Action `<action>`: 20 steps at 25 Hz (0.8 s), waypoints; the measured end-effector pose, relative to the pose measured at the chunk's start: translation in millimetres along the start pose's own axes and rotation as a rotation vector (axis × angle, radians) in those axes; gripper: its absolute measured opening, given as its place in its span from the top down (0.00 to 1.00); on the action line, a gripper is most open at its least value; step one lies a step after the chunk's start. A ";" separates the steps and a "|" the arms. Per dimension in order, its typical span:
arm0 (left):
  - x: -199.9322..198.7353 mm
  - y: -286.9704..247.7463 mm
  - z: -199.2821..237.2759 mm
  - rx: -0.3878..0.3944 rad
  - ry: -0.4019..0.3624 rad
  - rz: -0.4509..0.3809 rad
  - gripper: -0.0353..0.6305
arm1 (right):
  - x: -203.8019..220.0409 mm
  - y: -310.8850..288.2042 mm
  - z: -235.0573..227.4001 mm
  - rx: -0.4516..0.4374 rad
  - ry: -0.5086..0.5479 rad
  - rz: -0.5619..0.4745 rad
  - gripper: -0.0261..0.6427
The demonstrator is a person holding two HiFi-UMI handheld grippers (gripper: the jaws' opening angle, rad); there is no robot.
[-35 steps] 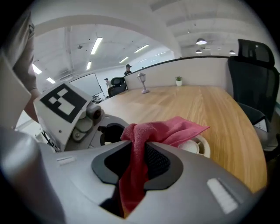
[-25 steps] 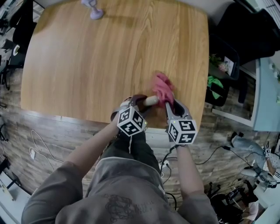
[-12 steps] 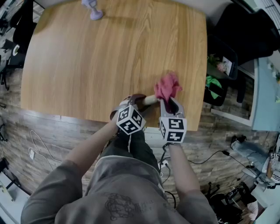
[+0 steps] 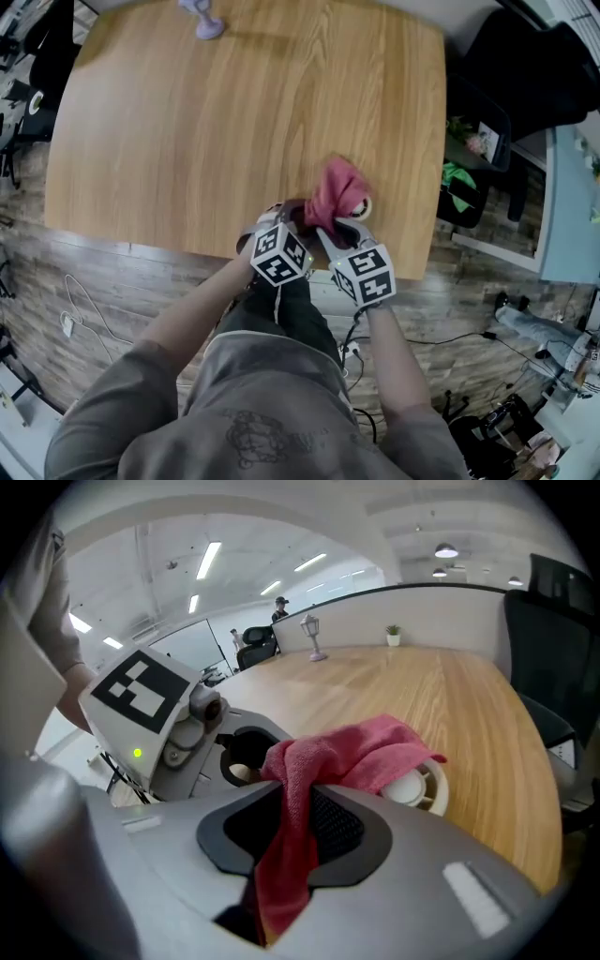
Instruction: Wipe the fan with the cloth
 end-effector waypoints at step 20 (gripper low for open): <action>12.3 13.9 3.4 -0.064 0.062 0.071 0.66 | -40.7 92.2 -96.2 0.474 -0.021 -0.080 0.82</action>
Point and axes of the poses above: the fingertips, and each gripper's own axes: y backward along the fingers, z to its left, x out of its underside, the point moved 1 cm from there along y, backward along the fingers, and after that the axes turned 10 degrees about -y, right-handed, at the moved point
